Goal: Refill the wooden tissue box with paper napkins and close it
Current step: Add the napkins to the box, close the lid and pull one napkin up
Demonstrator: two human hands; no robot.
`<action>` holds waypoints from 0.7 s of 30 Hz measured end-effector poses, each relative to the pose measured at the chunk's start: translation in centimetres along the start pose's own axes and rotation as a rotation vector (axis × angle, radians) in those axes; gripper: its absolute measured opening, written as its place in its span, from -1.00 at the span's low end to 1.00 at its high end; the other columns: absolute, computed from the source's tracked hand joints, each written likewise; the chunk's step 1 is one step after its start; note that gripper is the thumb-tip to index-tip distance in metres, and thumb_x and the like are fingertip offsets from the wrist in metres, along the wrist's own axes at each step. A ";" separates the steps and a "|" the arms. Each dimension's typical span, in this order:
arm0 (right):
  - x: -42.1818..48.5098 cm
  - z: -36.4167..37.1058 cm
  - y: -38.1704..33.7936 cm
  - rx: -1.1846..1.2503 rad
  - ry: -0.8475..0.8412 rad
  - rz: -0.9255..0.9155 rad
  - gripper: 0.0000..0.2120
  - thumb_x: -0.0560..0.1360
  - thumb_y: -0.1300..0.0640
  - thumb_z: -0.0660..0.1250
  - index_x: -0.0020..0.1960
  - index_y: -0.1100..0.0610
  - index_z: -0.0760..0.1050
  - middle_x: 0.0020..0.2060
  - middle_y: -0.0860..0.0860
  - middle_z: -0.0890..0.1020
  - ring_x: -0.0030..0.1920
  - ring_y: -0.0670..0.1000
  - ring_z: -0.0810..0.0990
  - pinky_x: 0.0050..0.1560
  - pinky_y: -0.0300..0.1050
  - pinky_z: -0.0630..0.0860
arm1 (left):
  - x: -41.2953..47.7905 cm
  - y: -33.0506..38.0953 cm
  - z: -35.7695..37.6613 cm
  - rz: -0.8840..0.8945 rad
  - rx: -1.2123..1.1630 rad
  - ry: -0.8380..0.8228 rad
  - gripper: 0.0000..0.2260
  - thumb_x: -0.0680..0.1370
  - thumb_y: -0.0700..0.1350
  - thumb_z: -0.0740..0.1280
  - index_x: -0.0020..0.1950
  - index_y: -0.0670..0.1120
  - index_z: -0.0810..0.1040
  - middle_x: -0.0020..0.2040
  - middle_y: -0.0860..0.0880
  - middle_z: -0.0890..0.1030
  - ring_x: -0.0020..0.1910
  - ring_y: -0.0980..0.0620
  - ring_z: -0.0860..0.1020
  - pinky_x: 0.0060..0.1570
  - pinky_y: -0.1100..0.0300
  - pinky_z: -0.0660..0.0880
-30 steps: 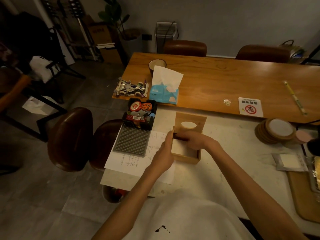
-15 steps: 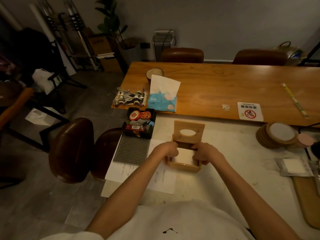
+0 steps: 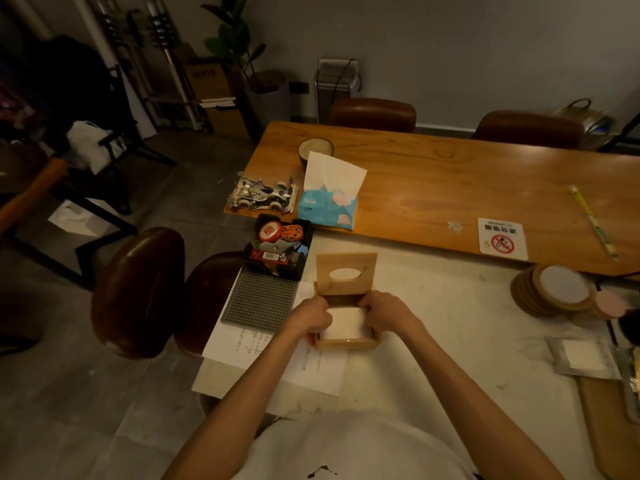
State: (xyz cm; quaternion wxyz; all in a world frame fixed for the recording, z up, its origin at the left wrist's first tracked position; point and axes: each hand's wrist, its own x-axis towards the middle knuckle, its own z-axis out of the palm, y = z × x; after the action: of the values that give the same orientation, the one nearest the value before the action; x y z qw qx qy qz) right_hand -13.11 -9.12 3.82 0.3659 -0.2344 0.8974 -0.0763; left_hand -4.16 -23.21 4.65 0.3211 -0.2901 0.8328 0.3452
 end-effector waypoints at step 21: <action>-0.2 0.4 -1.0 -0.215 -0.102 0.003 -0.60 0.39 0.09 0.46 0.21 0.13 0.54 0.05 0.09 0.62 0.04 0.08 0.61 0.01 -0.09 0.56 | 0.5 -0.9 0.6 -0.036 0.096 -0.053 -0.50 0.47 -0.32 0.35 0.40 -0.16 0.37 0.17 -0.19 0.58 -0.12 -0.08 0.69 0.03 -0.05 0.64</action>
State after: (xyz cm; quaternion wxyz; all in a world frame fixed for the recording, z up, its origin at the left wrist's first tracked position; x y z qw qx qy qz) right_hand -12.33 -9.92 3.94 0.3838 -0.2746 0.8810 0.0327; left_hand -3.62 -23.42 3.58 0.3626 -0.2802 0.8343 0.3065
